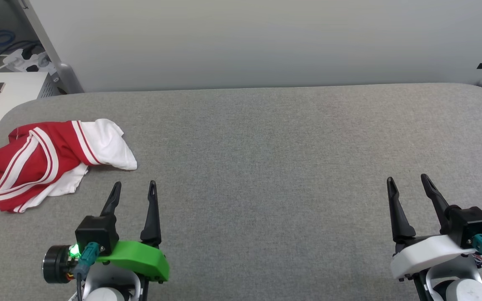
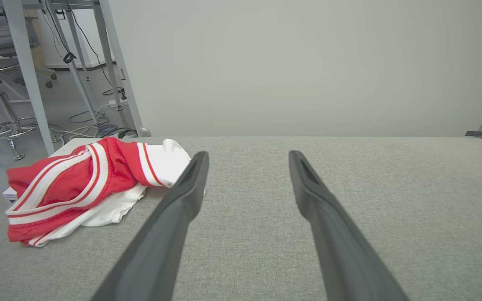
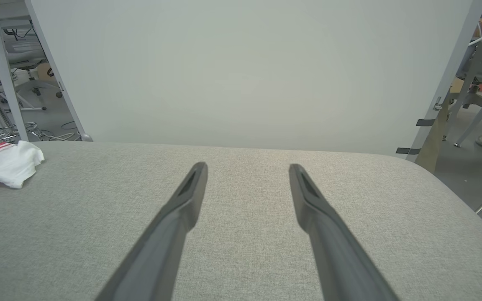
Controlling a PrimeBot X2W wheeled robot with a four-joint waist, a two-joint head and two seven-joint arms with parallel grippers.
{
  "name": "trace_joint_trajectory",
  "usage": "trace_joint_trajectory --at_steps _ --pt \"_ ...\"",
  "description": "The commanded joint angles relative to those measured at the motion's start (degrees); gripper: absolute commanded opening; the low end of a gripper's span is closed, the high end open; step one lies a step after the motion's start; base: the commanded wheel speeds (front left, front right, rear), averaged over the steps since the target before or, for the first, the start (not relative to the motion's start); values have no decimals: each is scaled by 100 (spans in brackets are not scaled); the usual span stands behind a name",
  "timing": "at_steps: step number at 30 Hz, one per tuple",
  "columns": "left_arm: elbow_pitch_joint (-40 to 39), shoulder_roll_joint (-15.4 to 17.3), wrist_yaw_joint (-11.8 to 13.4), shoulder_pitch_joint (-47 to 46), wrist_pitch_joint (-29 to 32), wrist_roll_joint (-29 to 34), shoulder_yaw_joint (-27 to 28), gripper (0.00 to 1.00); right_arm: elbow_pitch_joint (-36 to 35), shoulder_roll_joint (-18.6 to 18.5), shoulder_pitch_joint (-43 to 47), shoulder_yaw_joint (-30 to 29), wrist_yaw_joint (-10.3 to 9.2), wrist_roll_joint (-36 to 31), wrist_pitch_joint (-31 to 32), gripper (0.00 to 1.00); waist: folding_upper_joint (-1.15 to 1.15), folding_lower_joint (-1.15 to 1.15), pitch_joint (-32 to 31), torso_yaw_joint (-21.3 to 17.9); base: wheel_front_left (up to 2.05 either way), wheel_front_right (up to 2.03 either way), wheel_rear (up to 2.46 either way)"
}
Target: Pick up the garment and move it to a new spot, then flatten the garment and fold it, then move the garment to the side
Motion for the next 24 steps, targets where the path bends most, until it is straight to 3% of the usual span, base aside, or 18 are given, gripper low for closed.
trace_joint_trajectory --at_steps 1,24 --pt "-23 -15 -25 -17 -56 -52 -23 100 -54 5 -32 -5 -3 75 -61 100 0 0 4 1 0 0 0" --pt "284 -22 -51 -23 -326 -182 -210 100 189 7 -38 -88 -4 167 -328 100 0 0 38 0 0 0 0"
